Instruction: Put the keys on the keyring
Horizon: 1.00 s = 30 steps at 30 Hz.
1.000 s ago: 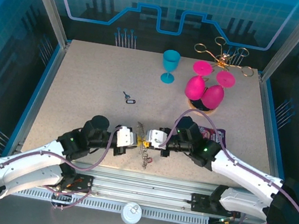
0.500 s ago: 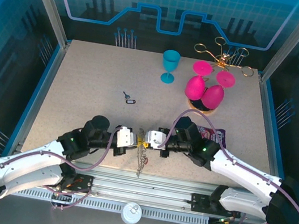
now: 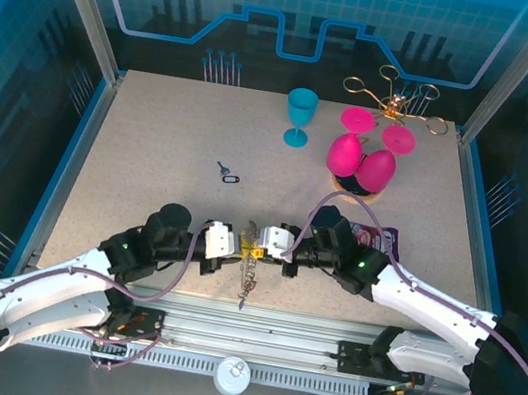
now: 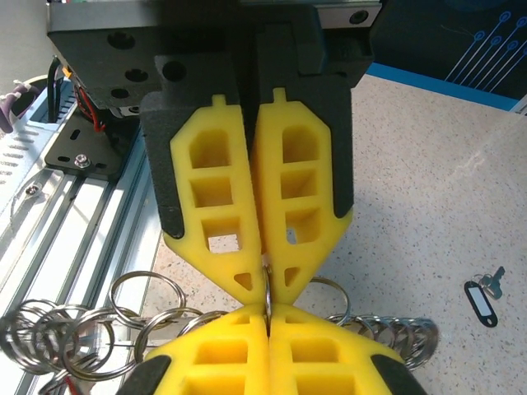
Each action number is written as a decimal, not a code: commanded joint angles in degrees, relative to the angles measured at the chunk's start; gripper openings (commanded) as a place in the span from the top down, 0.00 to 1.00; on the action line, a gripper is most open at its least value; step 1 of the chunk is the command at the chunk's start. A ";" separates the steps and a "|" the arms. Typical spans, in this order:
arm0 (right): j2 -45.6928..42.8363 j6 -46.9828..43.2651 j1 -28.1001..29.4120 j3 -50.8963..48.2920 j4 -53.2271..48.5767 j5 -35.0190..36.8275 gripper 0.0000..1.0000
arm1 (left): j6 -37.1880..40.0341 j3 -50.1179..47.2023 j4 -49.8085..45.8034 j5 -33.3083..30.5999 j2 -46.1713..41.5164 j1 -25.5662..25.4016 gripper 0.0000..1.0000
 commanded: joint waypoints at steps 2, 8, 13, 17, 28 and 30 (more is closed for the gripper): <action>-0.18 1.58 0.45 -0.58 3.64 -3.09 1.00 | 0.33 -0.30 7.12 -0.11 -0.87 0.10 1.00; -4.97 7.95 -4.49 -4.37 7.92 2.43 0.66 | 1.01 -1.45 5.13 -6.27 -4.05 0.07 1.00; -5.82 19.55 -9.07 -3.54 9.09 13.72 0.63 | -0.31 -1.07 -0.11 -14.34 -7.62 0.07 1.00; -0.62 23.46 -9.05 0.28 8.08 18.63 0.68 | -3.15 -0.11 -4.75 -24.36 -9.46 0.13 1.00; 27.80 34.47 -5.97 26.93 -4.32 26.83 0.68 | -11.06 2.10 -13.03 -47.21 -9.92 6.89 1.00; 34.34 36.66 -5.63 34.55 -9.77 28.13 0.68 | -12.88 1.53 -12.31 -46.92 -10.70 9.93 1.00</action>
